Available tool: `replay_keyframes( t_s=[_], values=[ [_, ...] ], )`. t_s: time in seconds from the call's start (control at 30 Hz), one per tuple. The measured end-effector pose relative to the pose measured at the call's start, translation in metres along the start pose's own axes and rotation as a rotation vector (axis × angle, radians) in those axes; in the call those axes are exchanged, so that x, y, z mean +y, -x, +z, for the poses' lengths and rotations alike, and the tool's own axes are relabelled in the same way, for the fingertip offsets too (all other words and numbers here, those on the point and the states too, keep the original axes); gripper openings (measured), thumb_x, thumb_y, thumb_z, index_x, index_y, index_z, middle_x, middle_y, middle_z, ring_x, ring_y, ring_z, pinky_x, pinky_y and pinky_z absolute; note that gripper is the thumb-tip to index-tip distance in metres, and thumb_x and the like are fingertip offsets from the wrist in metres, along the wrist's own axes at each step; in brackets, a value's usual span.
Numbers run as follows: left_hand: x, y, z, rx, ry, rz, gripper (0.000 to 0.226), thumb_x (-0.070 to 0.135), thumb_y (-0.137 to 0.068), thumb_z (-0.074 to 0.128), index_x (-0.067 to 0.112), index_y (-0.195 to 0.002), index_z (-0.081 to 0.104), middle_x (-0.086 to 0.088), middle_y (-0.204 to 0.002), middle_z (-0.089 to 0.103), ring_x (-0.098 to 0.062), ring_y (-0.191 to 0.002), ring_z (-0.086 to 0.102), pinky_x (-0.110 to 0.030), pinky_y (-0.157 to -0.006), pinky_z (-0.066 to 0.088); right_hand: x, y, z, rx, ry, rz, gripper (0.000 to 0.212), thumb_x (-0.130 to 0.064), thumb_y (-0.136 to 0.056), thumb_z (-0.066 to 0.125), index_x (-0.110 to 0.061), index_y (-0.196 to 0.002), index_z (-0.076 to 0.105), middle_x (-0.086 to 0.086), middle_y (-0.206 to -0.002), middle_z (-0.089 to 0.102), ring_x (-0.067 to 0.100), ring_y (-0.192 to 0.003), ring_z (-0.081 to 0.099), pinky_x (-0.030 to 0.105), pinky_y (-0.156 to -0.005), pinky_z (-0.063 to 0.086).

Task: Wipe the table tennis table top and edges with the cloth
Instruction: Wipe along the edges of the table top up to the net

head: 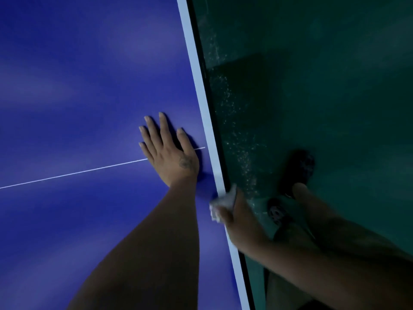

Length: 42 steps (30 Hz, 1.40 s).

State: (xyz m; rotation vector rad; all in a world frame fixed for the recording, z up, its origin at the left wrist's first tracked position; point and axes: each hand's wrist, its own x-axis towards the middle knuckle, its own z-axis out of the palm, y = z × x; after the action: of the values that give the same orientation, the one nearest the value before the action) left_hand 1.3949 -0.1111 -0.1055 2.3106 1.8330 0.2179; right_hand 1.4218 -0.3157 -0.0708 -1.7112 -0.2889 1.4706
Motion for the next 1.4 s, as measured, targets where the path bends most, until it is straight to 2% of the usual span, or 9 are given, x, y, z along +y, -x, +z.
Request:
replay_keyframes(
  t_s=[0.17, 0.27, 0.5, 0.67, 0.77, 0.9, 1.0, 1.17, 1.4],
  values=[
    [-0.005, 0.000, 0.005, 0.040, 0.003, 0.022, 0.057, 0.044, -0.114, 0.039, 0.029, -0.169, 0.034, 0.000, -0.179, 0.022, -0.022, -0.168, 0.012, -0.050, -0.135, 0.009, -0.006, 0.006, 0.006, 0.007, 0.104, 0.116, 0.040, -0.014, -0.108, 0.058, 0.002, -0.143, 0.048, -0.008, -0.119, 0.069, -0.014, -0.098, 0.059, 0.004, -0.086, 0.043],
    [-0.005, 0.001, 0.005, 0.048, 0.012, 0.031, 0.056, 0.039, -0.114, 0.040, 0.027, -0.168, 0.036, -0.001, -0.179, 0.024, -0.024, -0.167, 0.014, -0.051, -0.135, 0.010, -0.053, -0.052, -0.004, 0.108, 0.078, 0.002, 0.016, -0.013, -0.108, 0.056, -0.004, -0.120, 0.056, -0.013, -0.104, 0.066, 0.008, -0.093, 0.063, 0.024, -0.088, 0.048],
    [-0.004, 0.001, 0.005, 0.066, 0.013, 0.033, 0.054, 0.033, -0.114, 0.042, 0.024, -0.167, 0.039, -0.004, -0.178, 0.027, -0.026, -0.167, 0.018, -0.054, -0.134, 0.013, -0.175, -0.201, -0.036, 0.152, 0.165, 0.062, 0.051, -0.039, -0.111, 0.052, -0.005, -0.149, 0.044, 0.015, -0.138, 0.059, 0.033, -0.121, 0.062, 0.029, -0.085, 0.039],
    [-0.004, 0.003, 0.003, 0.057, 0.009, 0.023, 0.056, 0.035, -0.113, 0.039, 0.025, -0.168, 0.037, -0.003, -0.178, 0.025, -0.026, -0.167, 0.015, -0.055, -0.134, 0.012, -0.110, -0.099, -0.029, 0.078, 0.208, 0.035, 0.050, -0.032, -0.109, 0.056, -0.007, -0.151, 0.042, 0.001, -0.127, 0.055, 0.015, -0.114, 0.057, 0.023, -0.092, 0.039],
    [-0.006, 0.003, 0.004, 0.055, 0.003, 0.034, 0.056, 0.035, -0.114, 0.038, 0.026, -0.169, 0.036, -0.002, -0.179, 0.024, -0.025, -0.167, 0.014, -0.054, -0.134, 0.011, -0.043, -0.018, -0.004, -0.062, 0.083, 0.237, 0.025, -0.008, -0.109, 0.054, -0.001, -0.133, 0.055, 0.010, -0.112, 0.067, 0.002, -0.100, 0.062, 0.040, -0.095, 0.049],
    [-0.006, 0.003, 0.005, 0.052, 0.010, 0.031, 0.056, 0.035, -0.114, 0.037, 0.028, -0.169, 0.034, 0.000, -0.179, 0.022, -0.022, -0.168, 0.011, -0.054, -0.134, 0.011, -0.020, 0.011, 0.013, -0.109, 0.170, 0.472, 0.061, -0.028, -0.112, 0.054, -0.008, -0.163, 0.026, 0.013, -0.155, 0.048, 0.026, -0.143, 0.050, 0.043, -0.119, 0.041],
    [-0.006, 0.002, 0.006, 0.050, 0.009, 0.033, 0.056, 0.036, -0.114, 0.037, 0.027, -0.169, 0.034, 0.000, -0.179, 0.022, -0.023, -0.168, 0.012, -0.055, -0.134, 0.012, -0.040, -0.015, 0.002, -0.122, 0.045, 0.340, 0.018, -0.012, -0.110, 0.055, 0.005, -0.115, 0.059, 0.021, -0.105, 0.063, 0.030, -0.096, 0.062, 0.047, -0.093, 0.050],
    [-0.005, 0.002, 0.004, 0.049, 0.004, 0.028, 0.057, 0.035, -0.112, 0.039, 0.026, -0.169, 0.035, -0.002, -0.179, 0.023, -0.025, -0.167, 0.013, -0.055, -0.134, 0.012, -0.136, -0.118, -0.031, -0.014, 0.126, -0.046, 0.033, -0.008, -0.111, 0.047, 0.010, -0.088, 0.061, 0.024, -0.081, 0.062, 0.033, -0.072, 0.059, 0.044, -0.073, 0.050],
    [-0.006, 0.002, 0.004, 0.047, -0.008, 0.038, 0.057, 0.035, -0.113, 0.038, 0.025, -0.169, 0.035, -0.003, -0.179, 0.023, -0.025, -0.168, 0.013, -0.054, -0.135, 0.012, -0.266, -0.271, -0.060, 0.068, 0.158, -0.085, 0.032, -0.031, -0.114, 0.049, -0.006, -0.120, 0.067, 0.004, -0.102, 0.072, 0.015, -0.091, 0.070, 0.026, -0.085, 0.056]
  ],
)
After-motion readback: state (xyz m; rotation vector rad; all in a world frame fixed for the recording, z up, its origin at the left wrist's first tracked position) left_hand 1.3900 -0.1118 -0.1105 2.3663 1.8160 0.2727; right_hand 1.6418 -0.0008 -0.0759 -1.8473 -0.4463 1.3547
